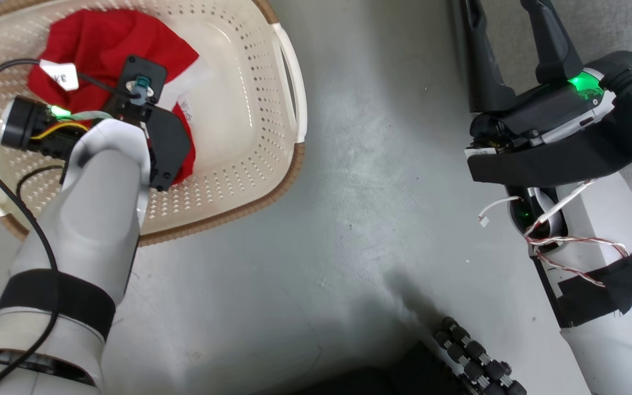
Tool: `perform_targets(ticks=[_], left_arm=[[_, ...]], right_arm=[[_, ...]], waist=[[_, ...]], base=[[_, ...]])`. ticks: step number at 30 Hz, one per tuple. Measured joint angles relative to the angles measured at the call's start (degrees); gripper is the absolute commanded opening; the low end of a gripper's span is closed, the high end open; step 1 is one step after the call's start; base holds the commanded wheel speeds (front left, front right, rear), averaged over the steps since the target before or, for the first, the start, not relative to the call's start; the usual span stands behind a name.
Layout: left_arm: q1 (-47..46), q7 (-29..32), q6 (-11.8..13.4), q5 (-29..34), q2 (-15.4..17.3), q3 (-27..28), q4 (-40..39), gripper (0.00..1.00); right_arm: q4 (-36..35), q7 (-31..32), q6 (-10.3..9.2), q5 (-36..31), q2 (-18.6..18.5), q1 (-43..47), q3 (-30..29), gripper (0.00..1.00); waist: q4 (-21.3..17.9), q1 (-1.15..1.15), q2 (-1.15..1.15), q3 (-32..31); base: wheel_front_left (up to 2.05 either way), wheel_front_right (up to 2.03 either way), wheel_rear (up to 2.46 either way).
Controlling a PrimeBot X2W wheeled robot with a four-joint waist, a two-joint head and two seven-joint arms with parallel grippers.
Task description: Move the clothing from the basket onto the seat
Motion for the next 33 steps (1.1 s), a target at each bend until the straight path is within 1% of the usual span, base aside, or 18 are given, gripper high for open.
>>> perform_targets(ticks=[8,15,18,20,25,30,33], left_arm=[[2.8,-5.9,-0.1,-3.1,-2.9,1.9,0.2,0.0],[5.9,-12.7,-2.0,-5.2,-5.0,2.8,0.1,0.0],[7.3,-14.7,-2.1,-5.9,-5.8,2.8,-0.1,0.0],[8.1,-16.0,-2.6,-6.9,-5.9,2.8,-0.2,0.0],[10.6,-19.1,-2.8,-8.6,-5.9,3.2,-0.4,0.0],[13.0,-20.1,-3.5,-10.6,-5.8,3.9,-1.0,0.0],[15.7,-20.5,-4.5,-13.1,-5.8,2.7,-4.2,0.0]], right_arm=[[4.0,0.0,0.01,-0.4,-2.1,0.4,-0.5,1.0],[7.9,0.0,0.16,-0.8,-4.4,2.9,-1.4,1.0],[9.2,0.0,0.16,-1.0,-4.6,4.0,-1.5,1.0],[10.0,0.0,0.16,-1.0,-4.6,4.9,-1.5,1.0],[12.0,0.0,0.16,-1.0,-4.9,7.1,-1.7,1.0],[14.0,0.0,0.18,-1.0,-4.9,9.2,-1.7,1.0],[15.2,0.0,0.18,-1.0,-4.8,10.1,-1.5,1.0]], waist=[[1.9,0.0,0.0,-5.6],[4.5,-0.01,0.0,-11.8],[5.7,-0.01,0.0,-14.1],[6.5,-0.01,0.0,-15.7],[8.6,-0.01,0.0,-19.7],[10.6,-0.01,0.0,-23.9],[11.7,-0.01,0.0,-26.4]], base=[[0.0,0.0,0.0],[0.0,0.0,0.0],[0.0,0.0,0.0],[0.0,0.0,0.0],[0.0,0.0,0.0],[0.0,0.0,0.0],[0.0,0.0,0.0]])
